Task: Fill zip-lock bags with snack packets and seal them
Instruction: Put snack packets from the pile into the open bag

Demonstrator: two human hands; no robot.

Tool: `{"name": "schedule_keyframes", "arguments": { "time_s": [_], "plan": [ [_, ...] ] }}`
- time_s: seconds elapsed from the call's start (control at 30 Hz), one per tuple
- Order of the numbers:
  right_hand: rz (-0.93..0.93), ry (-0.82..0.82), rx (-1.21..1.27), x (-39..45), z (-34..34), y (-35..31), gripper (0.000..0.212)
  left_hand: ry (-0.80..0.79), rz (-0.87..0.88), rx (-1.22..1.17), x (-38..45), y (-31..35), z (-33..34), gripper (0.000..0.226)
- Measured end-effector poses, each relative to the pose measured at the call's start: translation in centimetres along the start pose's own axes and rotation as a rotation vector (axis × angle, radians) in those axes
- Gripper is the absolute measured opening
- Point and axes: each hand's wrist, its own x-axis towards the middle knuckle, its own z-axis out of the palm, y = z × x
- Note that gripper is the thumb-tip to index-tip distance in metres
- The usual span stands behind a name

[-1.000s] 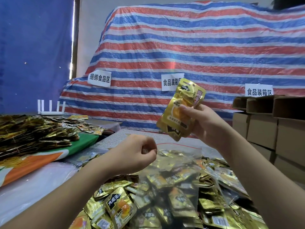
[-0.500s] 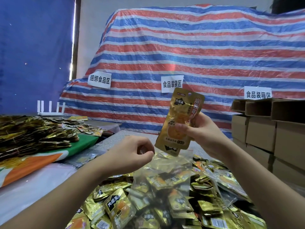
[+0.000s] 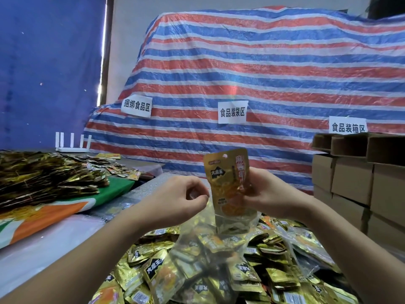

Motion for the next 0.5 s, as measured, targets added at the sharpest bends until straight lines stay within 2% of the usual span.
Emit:
{"name": "schedule_keyframes", "arguments": {
  "time_s": [0.17, 0.33, 0.5],
  "plan": [
    [0.0, -0.013, -0.185, -0.1, 0.3, -0.4, 0.025, -0.02, -0.001, -0.016, -0.4, 0.3, -0.3, 0.029],
    [0.046, -0.051, -0.268, -0.3, 0.1, -0.5, 0.005, -0.043, 0.031, -0.064, -0.9, -0.7, -0.3, 0.002],
    [0.122, -0.163, -0.375, -0.2, -0.2, -1.0, 0.022, 0.12, 0.006, -0.244, -1.3, -1.1, 0.1, 0.037]
  ]
}}
